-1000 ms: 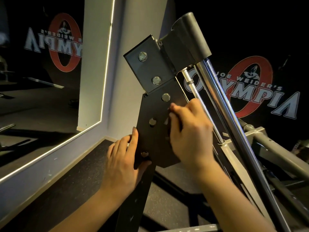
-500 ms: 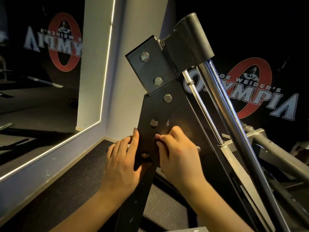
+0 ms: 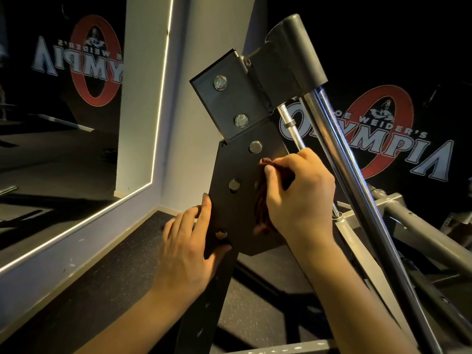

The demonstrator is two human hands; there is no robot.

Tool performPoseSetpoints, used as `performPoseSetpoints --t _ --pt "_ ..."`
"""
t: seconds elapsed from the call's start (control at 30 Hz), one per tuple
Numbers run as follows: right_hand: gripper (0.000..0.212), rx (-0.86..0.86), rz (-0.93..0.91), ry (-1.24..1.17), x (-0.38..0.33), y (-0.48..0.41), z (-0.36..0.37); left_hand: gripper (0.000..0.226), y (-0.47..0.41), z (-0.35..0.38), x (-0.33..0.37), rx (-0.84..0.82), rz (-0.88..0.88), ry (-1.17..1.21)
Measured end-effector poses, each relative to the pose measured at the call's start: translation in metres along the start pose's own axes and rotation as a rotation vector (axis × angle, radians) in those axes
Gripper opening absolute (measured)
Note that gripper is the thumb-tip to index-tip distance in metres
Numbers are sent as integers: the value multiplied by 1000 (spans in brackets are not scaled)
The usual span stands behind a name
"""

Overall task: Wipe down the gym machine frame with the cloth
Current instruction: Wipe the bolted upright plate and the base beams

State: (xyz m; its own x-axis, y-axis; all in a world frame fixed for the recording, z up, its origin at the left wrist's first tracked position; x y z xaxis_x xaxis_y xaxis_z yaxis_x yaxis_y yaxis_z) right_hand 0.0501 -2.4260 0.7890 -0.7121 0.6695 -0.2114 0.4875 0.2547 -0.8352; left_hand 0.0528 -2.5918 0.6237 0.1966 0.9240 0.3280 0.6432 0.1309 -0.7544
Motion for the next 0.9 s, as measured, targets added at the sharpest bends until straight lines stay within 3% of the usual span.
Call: performPoseSetpoints --t 0.07,0.2,0.27,0.4,0.47,0.6,0.67,0.8,0.9 --pt "10 -44 -18 -5 -5 9 11 101 0 1 -1 -2 0 -7" --pt "14 -352 74 65 0 42 44 113 -1 5 -3 -22 -12 -27" --pt "11 -318 76 73 6 29 30 112 -1 4 -4 -29 -10 -28" --pt "8 -32 26 42 -3 -3 -3 103 0 3 -1 -7 -10 13" --pt "7 -83 -25 68 -14 9 16 101 0 2 0 2 -3 13" --pt "17 -385 35 138 -6 47 50 111 0 2 -1 -30 -8 -41" --pt "15 -324 32 143 2 32 31 111 -1 1 -1 -46 -13 -36" --pt "6 -9 -3 81 -3 -3 -7 110 -1 1 1 -53 -35 21" --pt "9 -210 -4 134 -12 20 25 110 -1 0 3 -43 -45 25"
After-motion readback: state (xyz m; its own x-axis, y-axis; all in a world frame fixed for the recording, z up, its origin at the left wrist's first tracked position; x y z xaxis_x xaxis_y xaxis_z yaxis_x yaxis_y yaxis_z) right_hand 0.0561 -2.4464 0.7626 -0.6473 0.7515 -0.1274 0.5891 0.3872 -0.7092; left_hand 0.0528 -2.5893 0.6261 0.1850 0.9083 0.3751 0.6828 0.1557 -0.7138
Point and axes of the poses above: each hand's wrist, its own y-axis away from the middle knuckle, its own z-axis out of the palm, x = y × z, the point moved 7 cm from there along -y, towards the middle knuckle, and after that the axes turned 9 degrees about -x, right-handed, at the moved point
